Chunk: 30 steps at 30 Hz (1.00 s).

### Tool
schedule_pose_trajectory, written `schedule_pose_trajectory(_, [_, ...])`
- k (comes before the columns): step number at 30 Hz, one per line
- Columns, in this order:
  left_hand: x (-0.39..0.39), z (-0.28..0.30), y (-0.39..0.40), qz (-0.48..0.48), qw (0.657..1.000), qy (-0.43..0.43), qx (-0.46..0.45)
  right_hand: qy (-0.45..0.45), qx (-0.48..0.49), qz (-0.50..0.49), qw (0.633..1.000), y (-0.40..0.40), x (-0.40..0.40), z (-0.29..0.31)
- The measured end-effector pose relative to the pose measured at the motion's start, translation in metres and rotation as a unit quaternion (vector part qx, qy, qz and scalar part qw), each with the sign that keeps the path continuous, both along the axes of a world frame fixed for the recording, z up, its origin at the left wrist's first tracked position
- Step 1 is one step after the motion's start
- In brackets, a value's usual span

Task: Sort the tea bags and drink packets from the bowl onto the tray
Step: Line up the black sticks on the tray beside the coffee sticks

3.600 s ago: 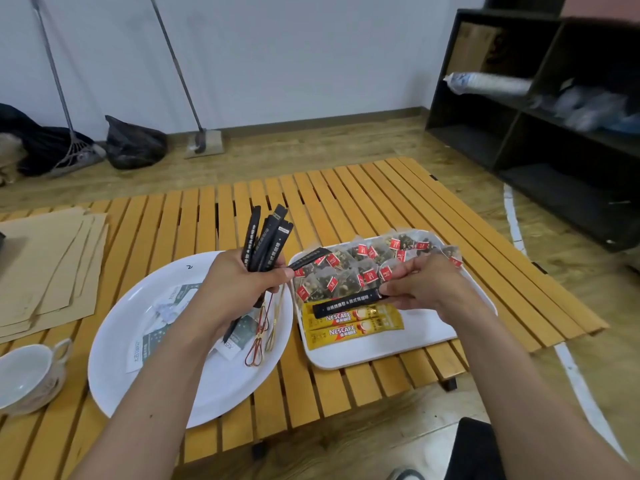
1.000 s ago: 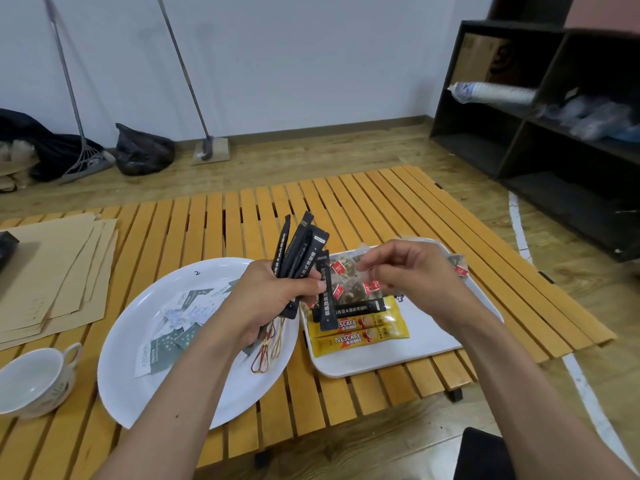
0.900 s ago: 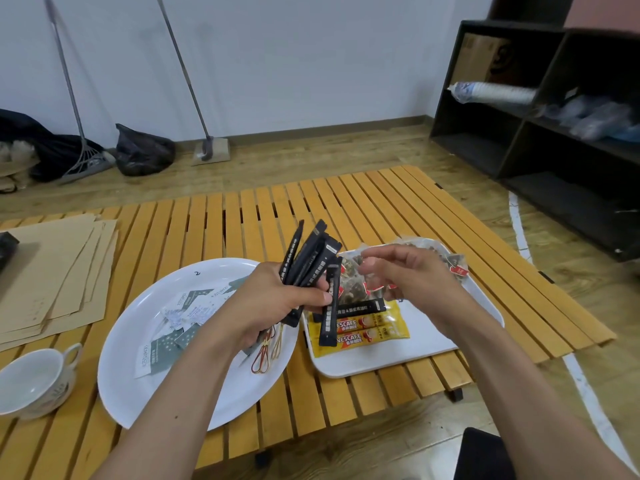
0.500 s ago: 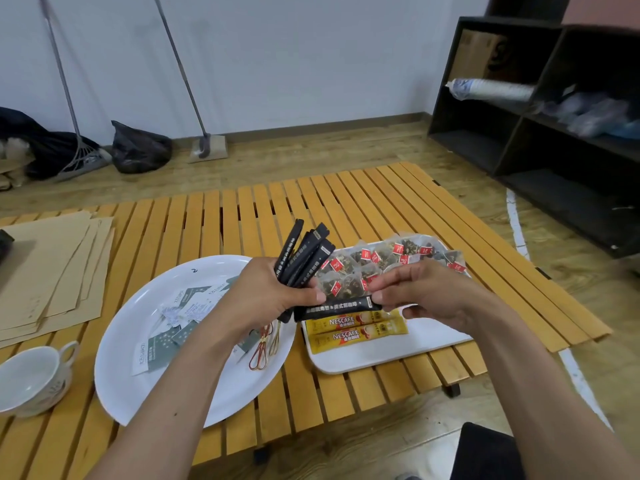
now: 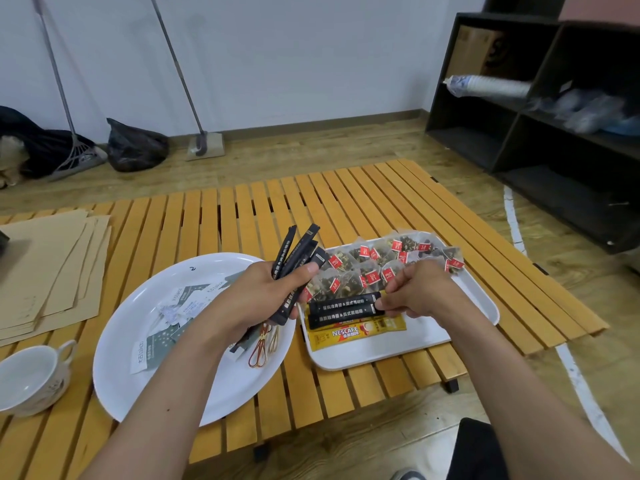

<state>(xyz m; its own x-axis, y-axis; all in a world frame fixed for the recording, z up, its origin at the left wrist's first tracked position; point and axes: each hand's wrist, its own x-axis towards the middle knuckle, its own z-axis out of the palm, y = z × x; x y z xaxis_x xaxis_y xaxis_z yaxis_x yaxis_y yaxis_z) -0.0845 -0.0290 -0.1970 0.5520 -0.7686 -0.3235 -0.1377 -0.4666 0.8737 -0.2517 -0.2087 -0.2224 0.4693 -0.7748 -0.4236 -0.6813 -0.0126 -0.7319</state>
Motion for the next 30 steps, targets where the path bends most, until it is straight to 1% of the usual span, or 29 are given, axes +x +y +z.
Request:
schedule_pose_trajectory(5, [-0.001,0.005,0.001,-0.006,0.998,0.054,0.014,0.007,-0.032,-0.009,0.999,-0.002,0.001,-0.002])
schedule_pose_trajectory(10, [-0.002,0.005,0.001,-0.019,0.998,0.059,0.013,0.016,-0.045,-0.009,0.999,-0.001,0.002,-0.002])
schedule_pose_trajectory(12, [0.0,0.003,0.002,-0.024,0.998,0.065,0.009,-0.004,-0.066,-0.003,0.998,0.0,0.0,0.0])
schedule_pose_trajectory(13, [0.001,0.002,0.003,-0.026,0.997,0.066,0.008,-0.035,-0.071,0.004,0.997,0.002,-0.001,0.003])
schedule_pose_trajectory(14, [0.001,0.001,0.003,-0.029,0.997,0.064,0.009,-0.077,-0.062,0.017,0.995,0.006,-0.002,0.007])
schedule_pose_trajectory(16, [0.0,0.001,0.002,-0.046,0.997,0.06,0.011,-0.155,0.009,0.06,0.986,0.017,-0.002,0.016])
schedule_pose_trajectory(18, [-0.002,0.001,0.0,-0.072,0.995,0.066,0.009,-0.199,0.096,0.092,0.971,0.026,0.0,0.021])
schedule_pose_trajectory(19, [-0.003,0.001,0.0,-0.084,0.994,0.07,0.01,-0.209,0.122,0.098,0.965,0.027,0.001,0.02])
schedule_pose_trajectory(22, [-0.001,0.002,0.003,-0.106,0.992,0.064,0.02,-0.228,0.155,0.078,0.958,0.021,0.0,0.019])
schedule_pose_trajectory(24, [0.007,0.002,0.006,-0.097,0.993,0.06,0.022,-0.23,0.157,0.068,0.958,0.015,-0.006,0.022])
schedule_pose_trajectory(27, [0.018,0.0,0.01,-0.063,0.996,0.069,0.016,-0.22,0.154,0.086,0.959,0.009,-0.014,0.022])
schedule_pose_trajectory(30, [0.019,0.001,0.01,-0.062,0.995,0.072,0.016,-0.206,0.154,0.101,0.961,0.006,-0.014,0.02])
